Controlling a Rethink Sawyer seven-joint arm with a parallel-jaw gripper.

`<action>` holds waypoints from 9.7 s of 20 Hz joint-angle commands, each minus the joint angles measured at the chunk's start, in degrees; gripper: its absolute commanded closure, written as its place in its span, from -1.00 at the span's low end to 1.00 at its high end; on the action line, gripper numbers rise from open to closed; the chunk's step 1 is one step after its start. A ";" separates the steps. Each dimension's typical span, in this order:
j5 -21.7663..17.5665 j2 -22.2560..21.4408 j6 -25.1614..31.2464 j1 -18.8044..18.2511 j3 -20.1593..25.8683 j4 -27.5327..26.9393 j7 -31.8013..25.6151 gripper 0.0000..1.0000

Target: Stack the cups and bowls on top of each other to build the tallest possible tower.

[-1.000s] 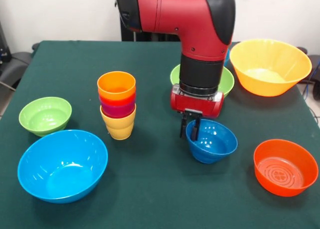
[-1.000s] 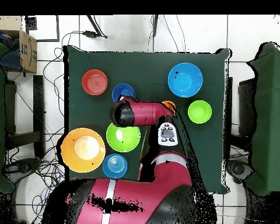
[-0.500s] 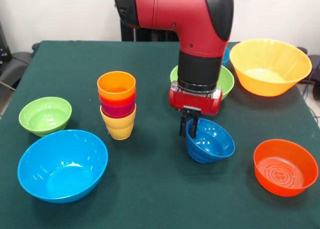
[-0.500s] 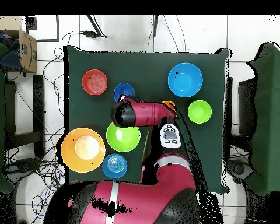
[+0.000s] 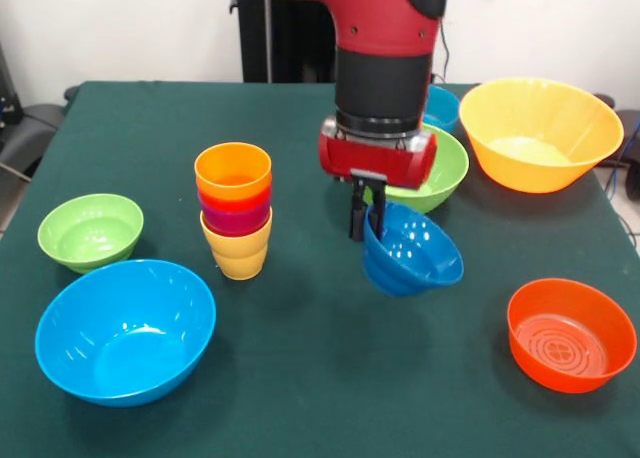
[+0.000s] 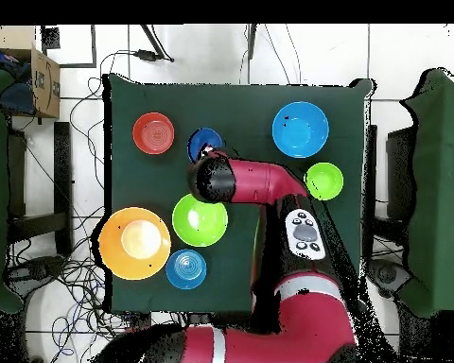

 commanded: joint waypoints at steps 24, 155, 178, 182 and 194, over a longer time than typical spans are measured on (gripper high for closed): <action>6.34 -17.67 25.68 -9.99 11.97 11.09 -8.51 1.00; -22.73 -4.94 24.68 -46.53 44.94 16.54 -14.26 1.00; -26.95 -1.64 23.11 -50.53 45.93 18.21 -16.38 1.00; -26.76 -1.72 23.81 -51.02 46.43 18.33 -16.80 1.00; -27.67 -0.19 24.66 -52.83 46.77 17.42 -19.38 1.00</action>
